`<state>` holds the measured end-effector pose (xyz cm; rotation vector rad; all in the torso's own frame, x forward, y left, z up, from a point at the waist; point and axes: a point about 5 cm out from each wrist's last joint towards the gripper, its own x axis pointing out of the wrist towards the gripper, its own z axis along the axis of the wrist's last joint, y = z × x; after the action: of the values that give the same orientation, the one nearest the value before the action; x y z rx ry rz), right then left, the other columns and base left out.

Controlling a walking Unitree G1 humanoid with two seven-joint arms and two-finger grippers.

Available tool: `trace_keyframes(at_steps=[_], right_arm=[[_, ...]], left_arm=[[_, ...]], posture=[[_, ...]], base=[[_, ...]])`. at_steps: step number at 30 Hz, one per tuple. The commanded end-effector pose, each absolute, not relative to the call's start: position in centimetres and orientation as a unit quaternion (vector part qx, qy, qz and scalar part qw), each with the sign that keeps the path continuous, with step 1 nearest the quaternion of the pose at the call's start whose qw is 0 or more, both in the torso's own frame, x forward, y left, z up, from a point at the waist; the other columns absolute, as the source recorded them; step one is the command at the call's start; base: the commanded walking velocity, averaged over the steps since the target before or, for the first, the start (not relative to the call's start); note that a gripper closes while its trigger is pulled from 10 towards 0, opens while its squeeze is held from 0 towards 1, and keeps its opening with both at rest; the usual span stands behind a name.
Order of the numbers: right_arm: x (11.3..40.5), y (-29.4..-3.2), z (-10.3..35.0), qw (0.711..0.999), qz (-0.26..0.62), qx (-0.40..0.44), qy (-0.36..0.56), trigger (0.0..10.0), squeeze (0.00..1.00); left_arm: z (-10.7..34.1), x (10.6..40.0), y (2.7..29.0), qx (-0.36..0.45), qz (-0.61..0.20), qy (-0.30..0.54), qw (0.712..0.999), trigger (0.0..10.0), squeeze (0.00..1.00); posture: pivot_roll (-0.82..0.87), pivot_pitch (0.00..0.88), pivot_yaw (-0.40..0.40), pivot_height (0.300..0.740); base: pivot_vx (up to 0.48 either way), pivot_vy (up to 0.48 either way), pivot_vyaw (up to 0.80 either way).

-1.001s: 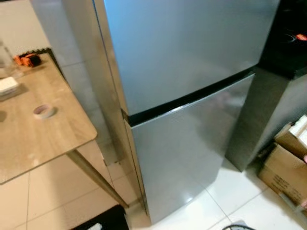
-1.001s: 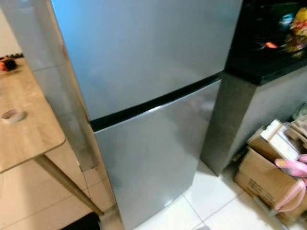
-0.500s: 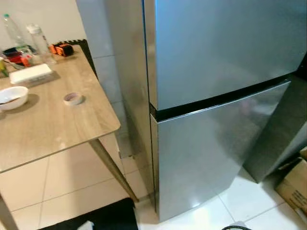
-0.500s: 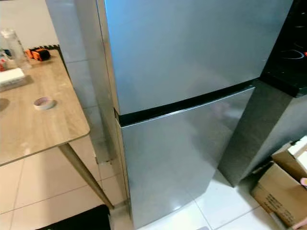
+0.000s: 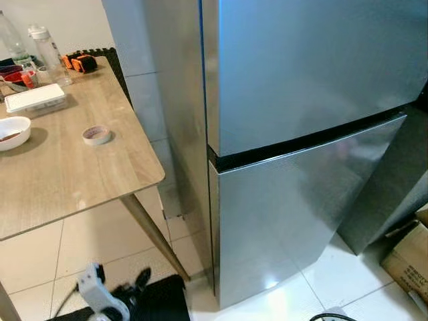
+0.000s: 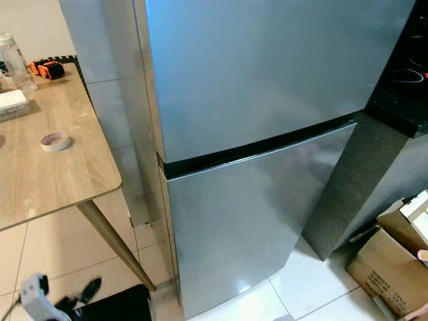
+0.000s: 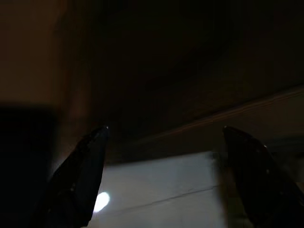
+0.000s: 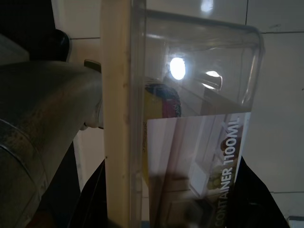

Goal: Restocking fridge

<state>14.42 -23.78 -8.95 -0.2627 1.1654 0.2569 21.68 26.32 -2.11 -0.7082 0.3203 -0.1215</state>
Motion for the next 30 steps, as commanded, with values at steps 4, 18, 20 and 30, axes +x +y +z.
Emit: trace_keyframes(at_steps=[4,18,20,30], right_arm=[[14.3,-24.0,-9.0,0.817,0.114,-0.134,0.549,10.0,0.0],[14.6,-25.0,-8.7,0.816,0.086,-0.179,0.543,10.0,0.0],[14.6,-25.1,-8.7,0.816,0.085,-0.18,0.543,10.0,0.0],[14.0,-25.1,-8.9,0.813,0.082,-0.184,0.546,10.0,0.0]], left_arm=[[1.0,23.3,26.3,-0.333,-0.212,0.098,0.914,10.0,0.0],[10.6,28.5,20.9,-0.177,-0.471,-0.035,0.863,10.0,0.0],[11.4,28.8,20.4,-0.163,-0.489,-0.042,0.856,10.0,0.0],[12.3,29.6,19.5,-0.116,-0.512,-0.018,0.851,10.0,0.0]], posture=[[-0.07,0.0,-0.006,0.74],[-0.07,0.0,-0.009,0.74],[-0.08,0.0,-0.007,0.74],[-0.08,0.0,-0.006,0.74]], base=[[0.0,0.0,0.0],[0.0,0.0,0.0],[0.0,0.0,0.0],[0.0,0.0,0.0]])
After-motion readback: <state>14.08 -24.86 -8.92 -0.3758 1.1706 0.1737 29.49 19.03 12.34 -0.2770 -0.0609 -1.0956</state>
